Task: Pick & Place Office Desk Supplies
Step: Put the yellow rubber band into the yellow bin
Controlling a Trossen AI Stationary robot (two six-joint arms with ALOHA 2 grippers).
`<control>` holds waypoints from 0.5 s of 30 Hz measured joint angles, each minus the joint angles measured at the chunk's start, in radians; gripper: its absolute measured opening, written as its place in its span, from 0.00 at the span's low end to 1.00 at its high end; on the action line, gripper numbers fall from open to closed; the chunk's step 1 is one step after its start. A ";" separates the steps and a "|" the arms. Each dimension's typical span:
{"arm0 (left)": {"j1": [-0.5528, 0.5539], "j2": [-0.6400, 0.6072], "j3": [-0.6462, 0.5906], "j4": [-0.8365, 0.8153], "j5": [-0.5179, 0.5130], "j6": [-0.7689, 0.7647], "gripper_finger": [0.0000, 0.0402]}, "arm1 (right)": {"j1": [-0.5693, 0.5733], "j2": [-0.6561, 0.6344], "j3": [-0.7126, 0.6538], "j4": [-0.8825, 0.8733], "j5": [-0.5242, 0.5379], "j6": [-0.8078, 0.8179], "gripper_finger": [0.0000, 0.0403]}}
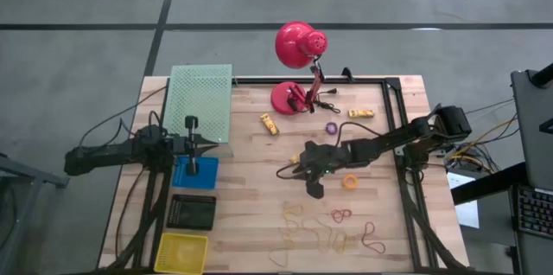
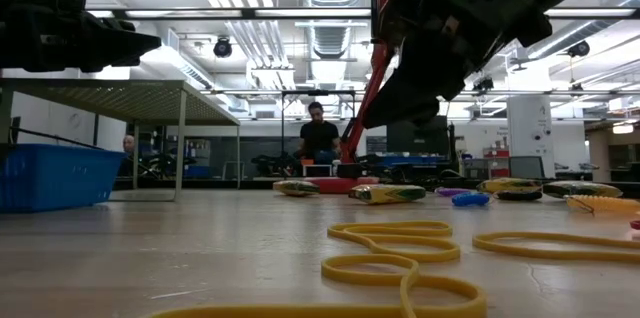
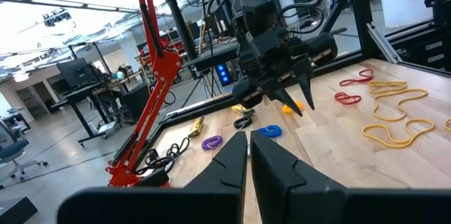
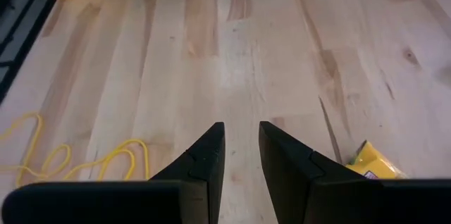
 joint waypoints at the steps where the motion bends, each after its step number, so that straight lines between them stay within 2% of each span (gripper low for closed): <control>1: 0.000 0.000 0.000 0.000 0.000 0.000 0.06 | 0.000 0.000 0.000 -0.001 0.000 -0.016 0.21; 15: 0.000 0.000 0.000 0.000 0.000 0.000 0.06 | -0.002 -0.001 0.000 -0.001 0.000 -0.132 0.21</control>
